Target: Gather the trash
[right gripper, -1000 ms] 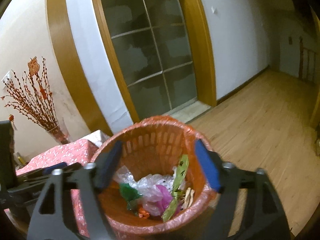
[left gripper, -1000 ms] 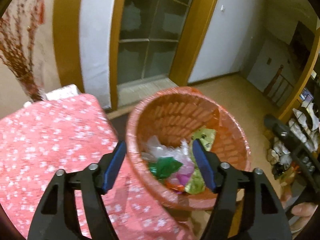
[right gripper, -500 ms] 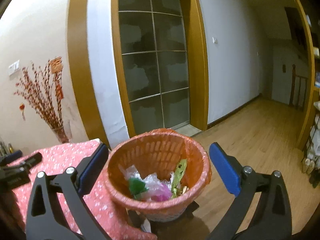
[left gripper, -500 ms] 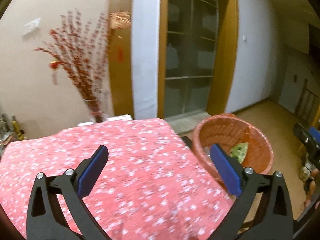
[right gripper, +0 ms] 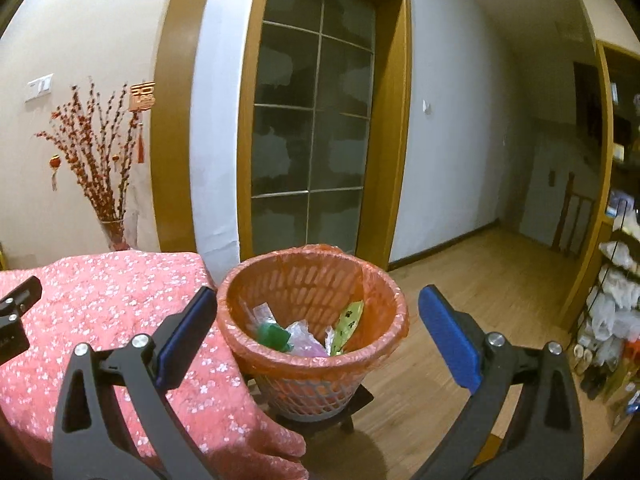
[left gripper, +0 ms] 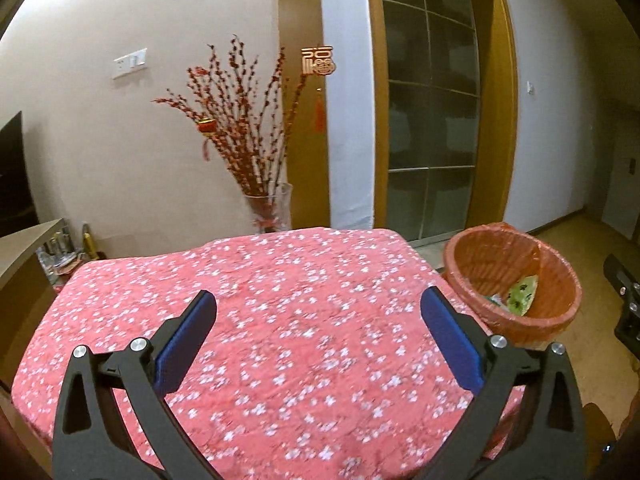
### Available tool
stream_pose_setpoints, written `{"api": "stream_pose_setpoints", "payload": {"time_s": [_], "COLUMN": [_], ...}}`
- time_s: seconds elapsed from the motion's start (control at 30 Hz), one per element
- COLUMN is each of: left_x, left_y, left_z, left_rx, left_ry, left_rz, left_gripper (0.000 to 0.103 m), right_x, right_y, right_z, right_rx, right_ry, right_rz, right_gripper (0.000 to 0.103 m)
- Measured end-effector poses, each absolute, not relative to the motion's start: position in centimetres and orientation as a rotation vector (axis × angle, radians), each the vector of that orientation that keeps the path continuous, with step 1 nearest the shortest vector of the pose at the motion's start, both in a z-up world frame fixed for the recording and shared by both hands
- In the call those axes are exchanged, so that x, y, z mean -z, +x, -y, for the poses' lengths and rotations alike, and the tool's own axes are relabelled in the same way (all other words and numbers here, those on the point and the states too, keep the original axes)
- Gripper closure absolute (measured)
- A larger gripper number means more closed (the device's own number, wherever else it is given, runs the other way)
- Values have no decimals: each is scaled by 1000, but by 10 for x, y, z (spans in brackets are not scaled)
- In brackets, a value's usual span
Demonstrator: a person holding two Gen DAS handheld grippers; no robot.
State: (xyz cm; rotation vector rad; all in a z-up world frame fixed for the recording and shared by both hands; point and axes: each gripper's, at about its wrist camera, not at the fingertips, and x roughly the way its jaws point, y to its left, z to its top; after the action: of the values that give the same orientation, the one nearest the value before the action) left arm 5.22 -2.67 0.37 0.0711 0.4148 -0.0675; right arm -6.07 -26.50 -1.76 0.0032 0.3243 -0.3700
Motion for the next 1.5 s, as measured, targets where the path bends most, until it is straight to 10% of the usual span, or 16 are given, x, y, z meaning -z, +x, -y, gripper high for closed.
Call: {"api": "stream_pose_setpoints", "payload": {"time_s": [1.5], "left_x": [1], "left_y": [16], "left_z": [9], "left_rx": [22], "left_ry": [46], "left_rz": [-411], "left_gripper": [2], "right_x": [33], "right_y": [-86], "right_z": [246], "right_rx": [326], "right_ry": [52], "right_rz": [-371], "right_gripper": [4]}}
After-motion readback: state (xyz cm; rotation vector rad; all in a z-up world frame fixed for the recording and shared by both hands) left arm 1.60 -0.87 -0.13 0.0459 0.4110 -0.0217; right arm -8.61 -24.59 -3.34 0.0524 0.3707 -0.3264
